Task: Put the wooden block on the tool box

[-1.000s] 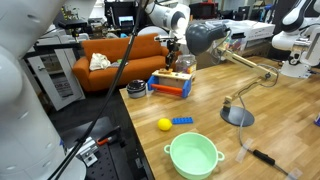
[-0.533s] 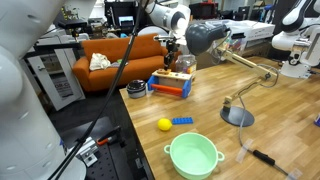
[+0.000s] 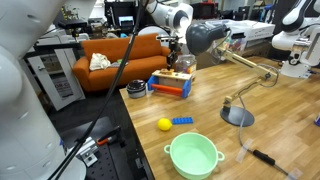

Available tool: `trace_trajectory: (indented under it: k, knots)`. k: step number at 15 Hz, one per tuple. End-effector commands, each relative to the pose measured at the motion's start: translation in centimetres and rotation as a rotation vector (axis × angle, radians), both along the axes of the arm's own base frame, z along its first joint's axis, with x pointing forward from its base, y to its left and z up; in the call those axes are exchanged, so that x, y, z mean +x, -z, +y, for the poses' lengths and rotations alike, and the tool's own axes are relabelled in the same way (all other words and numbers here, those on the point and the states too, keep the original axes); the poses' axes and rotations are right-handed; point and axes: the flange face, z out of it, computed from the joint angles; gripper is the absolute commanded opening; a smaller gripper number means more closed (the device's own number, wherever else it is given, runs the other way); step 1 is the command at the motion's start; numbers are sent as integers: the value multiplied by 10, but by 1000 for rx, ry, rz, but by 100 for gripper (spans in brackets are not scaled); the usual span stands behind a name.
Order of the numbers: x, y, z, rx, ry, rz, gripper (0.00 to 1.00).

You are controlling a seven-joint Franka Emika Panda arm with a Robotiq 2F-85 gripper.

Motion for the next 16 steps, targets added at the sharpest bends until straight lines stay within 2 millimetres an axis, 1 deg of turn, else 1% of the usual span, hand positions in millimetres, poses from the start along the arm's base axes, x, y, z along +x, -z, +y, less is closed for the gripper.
trace_trajectory:
  k: [1,10,16]
  knots:
    - [6,-3,-4,-9,5,15,4]
    - [10,2,-16,-13,-2,47,4]
    - [15,12,-15,-10,-9,66,4]
